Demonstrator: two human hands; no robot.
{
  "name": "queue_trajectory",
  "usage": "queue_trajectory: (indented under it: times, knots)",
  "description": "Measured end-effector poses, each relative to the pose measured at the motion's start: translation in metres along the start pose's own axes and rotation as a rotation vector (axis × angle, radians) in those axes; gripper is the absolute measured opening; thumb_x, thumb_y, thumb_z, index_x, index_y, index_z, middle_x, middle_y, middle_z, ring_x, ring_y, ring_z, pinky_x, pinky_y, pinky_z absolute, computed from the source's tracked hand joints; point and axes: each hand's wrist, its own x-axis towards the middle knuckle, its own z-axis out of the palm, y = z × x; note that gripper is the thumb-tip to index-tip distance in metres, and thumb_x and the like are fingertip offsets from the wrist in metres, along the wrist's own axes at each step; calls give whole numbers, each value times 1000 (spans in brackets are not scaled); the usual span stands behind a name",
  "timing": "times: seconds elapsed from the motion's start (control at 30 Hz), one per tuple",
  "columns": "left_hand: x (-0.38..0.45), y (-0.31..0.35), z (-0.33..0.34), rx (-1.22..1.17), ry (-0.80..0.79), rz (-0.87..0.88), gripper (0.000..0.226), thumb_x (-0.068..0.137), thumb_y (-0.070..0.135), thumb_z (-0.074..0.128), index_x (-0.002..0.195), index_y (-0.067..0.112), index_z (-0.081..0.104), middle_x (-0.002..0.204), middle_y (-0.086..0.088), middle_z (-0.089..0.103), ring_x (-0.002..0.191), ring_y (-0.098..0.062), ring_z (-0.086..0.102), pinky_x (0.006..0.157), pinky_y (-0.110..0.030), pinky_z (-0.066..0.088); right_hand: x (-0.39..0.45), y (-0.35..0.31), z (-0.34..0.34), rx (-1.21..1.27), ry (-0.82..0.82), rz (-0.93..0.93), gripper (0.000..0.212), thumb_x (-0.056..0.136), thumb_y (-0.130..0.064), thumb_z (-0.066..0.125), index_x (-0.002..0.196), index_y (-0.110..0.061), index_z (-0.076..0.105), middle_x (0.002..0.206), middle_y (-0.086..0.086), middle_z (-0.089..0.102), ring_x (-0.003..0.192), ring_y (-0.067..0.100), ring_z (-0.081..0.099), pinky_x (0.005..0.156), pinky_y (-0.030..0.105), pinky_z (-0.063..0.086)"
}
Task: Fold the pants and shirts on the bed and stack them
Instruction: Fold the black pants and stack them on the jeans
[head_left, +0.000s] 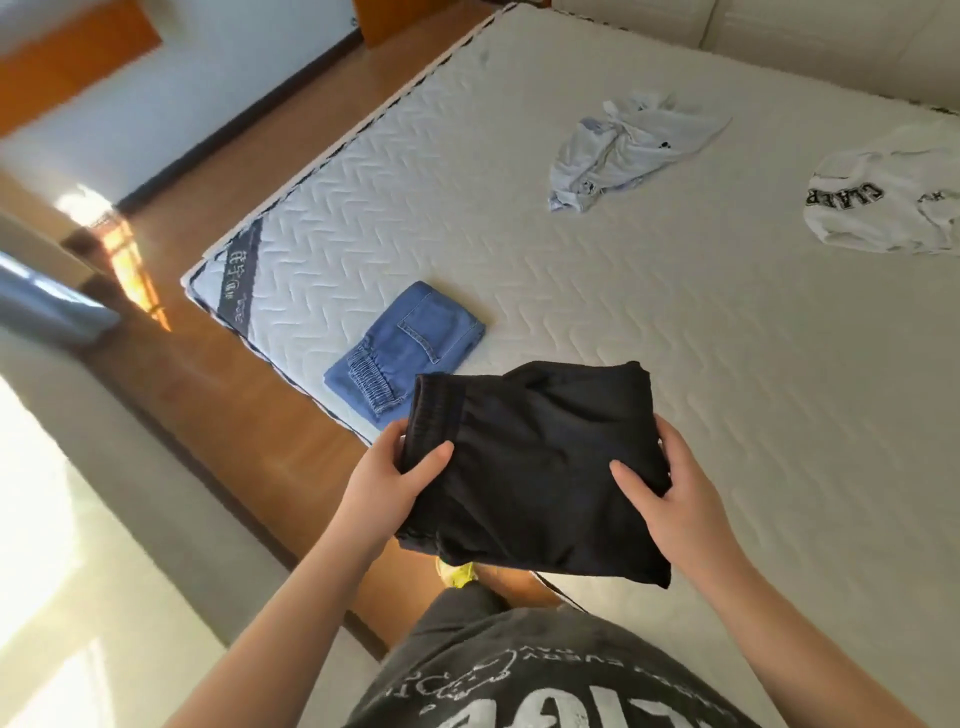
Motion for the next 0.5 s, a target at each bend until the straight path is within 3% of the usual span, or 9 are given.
queue_trajectory:
  times: [0.1,0.23,0.37,0.5]
  knots:
    - [-15,-9,-30,-32,79,-5,33,72,62,76,100,53,60,101,22,72,89,-4,71,72,-21,58,11,-17,25,-49,-85,-38,58,89,-39,67,140,-42,38,128,-29,52,114,0,52,93,20,43]
    - [-28,-28,-79,-132,195,-22,40,66,68,76,100,54,60,105,19,72,95,-9,72,83,-34,58,29,-50,74,-81,-214,-99,59,89,-37,68,140,-41,40,122,-40,48,115,0,52,99,26,44]
    - [-37,-51,-137,-236,176,-17,51,71,57,81,115,46,58,116,12,69,106,-15,69,87,-37,58,51,-92,137,-163,-319,-169,59,89,-40,67,142,-38,40,137,-14,54,123,13,54,103,37,47]
    - [-35,-69,-195,-272,292,-31,45,73,56,80,111,47,58,111,14,70,102,-13,70,81,-32,59,66,-131,207,-215,-414,-214,62,90,-41,66,145,-36,38,140,-10,52,126,17,52,101,33,46]
